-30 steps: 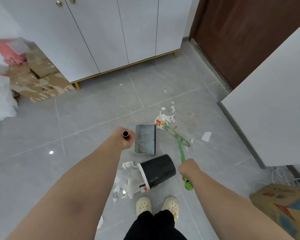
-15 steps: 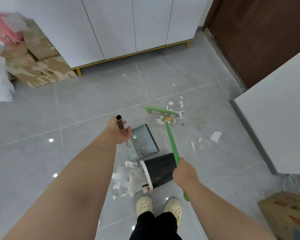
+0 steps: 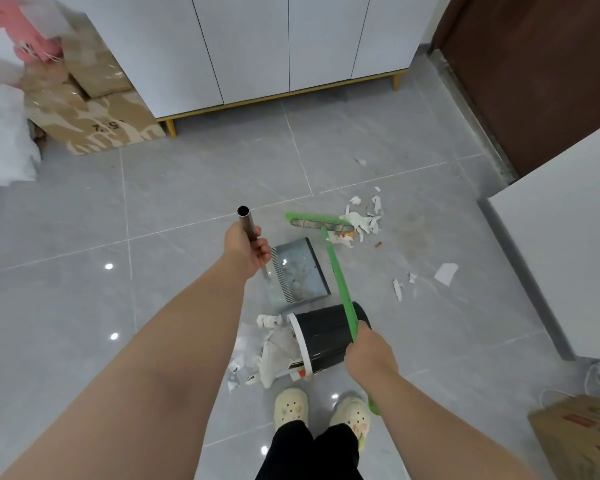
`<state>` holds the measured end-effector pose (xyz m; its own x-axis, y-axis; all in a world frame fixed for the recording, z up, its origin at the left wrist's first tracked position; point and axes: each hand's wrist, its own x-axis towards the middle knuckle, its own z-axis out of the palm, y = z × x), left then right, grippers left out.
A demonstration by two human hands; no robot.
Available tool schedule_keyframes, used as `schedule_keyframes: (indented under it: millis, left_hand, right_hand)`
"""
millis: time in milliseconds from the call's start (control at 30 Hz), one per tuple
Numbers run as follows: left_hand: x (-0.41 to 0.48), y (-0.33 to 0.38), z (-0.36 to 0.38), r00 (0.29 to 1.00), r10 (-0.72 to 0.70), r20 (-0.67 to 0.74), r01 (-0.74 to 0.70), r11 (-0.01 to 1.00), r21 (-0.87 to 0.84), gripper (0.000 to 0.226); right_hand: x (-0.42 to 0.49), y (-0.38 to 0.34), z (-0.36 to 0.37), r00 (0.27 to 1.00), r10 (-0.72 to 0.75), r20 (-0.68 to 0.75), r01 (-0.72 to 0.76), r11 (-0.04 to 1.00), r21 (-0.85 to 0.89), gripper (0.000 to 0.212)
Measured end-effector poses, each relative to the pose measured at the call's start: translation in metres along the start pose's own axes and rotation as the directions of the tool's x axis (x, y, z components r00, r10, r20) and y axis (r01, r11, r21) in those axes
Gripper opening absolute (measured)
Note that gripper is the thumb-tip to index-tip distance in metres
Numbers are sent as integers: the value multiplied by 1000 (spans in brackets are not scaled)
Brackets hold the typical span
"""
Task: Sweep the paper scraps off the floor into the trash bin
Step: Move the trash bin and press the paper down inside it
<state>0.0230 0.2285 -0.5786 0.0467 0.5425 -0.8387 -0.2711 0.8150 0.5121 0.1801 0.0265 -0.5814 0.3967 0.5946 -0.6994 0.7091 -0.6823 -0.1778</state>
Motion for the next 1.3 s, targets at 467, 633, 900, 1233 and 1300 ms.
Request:
schedule_keyframes:
  millis: [467,633,900,1233,1300]
  left_hand:
    - [-3,2,3,990,78,-114,-78,997,2,27]
    - [-1,-26,0,976,73,-204,-75,997,-3,35]
    - [29,-141,-10,960,6,-281,74,960,271,10]
    - [141,-296,-42,958,67,-279,177,628,758,30]
    - [157,-317,-45,958,58,-280,190,605,773,14]
  right_hand:
    - [17,-25,-12,1000,6,-27,-6,1000,13,33]
    - [20,-9,-9,998,-24,-63,25,1000,12,36]
    - [49,43,32,992,-63,-105,66,997,31,50]
    - [124,123,129,987,-54,-148,67,995,80,59]
    - [138,134,148,985,-52,-167,71,992,109,59]
